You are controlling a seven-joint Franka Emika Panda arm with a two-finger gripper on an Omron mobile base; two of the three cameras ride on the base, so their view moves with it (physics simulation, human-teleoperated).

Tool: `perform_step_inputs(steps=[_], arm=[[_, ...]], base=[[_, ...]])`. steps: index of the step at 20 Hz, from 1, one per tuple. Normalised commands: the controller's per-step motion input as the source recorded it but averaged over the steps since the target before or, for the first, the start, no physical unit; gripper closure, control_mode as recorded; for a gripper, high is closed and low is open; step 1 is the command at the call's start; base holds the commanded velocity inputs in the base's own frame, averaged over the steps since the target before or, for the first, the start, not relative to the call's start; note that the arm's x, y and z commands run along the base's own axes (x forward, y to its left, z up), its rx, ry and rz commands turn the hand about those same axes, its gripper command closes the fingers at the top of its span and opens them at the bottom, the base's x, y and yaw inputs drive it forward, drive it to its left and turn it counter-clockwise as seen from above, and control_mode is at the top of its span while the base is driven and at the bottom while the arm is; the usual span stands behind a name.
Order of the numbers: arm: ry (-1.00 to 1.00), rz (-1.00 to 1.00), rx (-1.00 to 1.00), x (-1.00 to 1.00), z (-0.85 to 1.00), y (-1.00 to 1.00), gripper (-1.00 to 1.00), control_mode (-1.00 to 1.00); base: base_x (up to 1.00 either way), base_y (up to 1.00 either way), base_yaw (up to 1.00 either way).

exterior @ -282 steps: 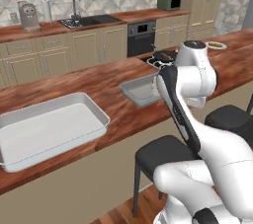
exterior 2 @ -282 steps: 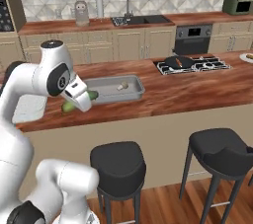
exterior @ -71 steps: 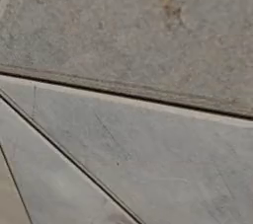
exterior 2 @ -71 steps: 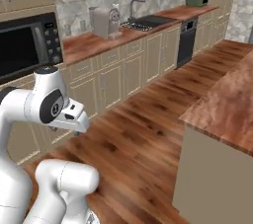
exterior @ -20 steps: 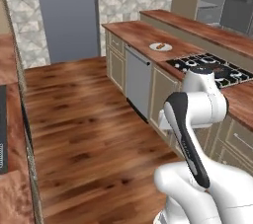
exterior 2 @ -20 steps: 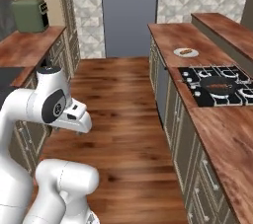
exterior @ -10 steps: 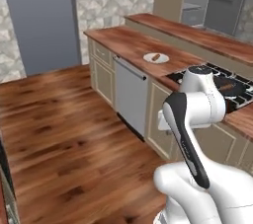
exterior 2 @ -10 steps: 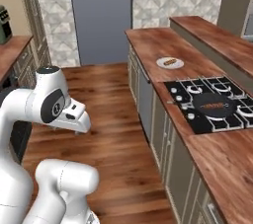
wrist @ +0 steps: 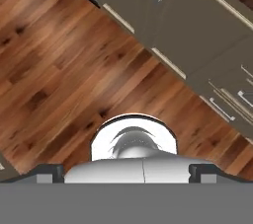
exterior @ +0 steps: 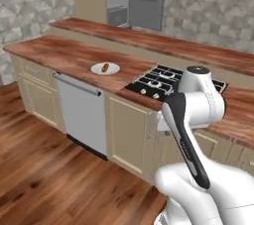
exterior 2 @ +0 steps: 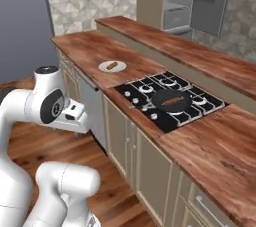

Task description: Place the cold items (mushroom and cucumber) from the fridge in one tupperware on the dining counter. Place the warm items (kebab skewer and hot dog) in the stove area in another tupperware.

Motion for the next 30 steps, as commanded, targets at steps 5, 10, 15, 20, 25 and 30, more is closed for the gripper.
perform_step_inputs(steps=[5,10,15,20,25,30], arm=[[0.00,0.00,0.00,0.00,0.00,0.00,-1.00,1.00],[0.00,0.00,0.00,0.00,0.00,0.00,-1.00,1.00],[0.00,0.00,0.00,0.00,0.00,0.00,-1.00,1.00],[0.00,0.00,0.00,0.00,0.00,0.00,-1.00,1.00],[0.00,0.00,0.00,0.00,0.00,0.00,-1.00,1.00],[0.00,0.00,0.00,0.00,0.00,0.00,-1.00,1.00]], base=[[0.17,0.14,-0.89],[0.16,0.09,-0.81],[0.26,0.04,-0.56],[0.60,0.16,-0.36],[0.14,0.52,-0.22],[-0.04,0.35,-0.03]])
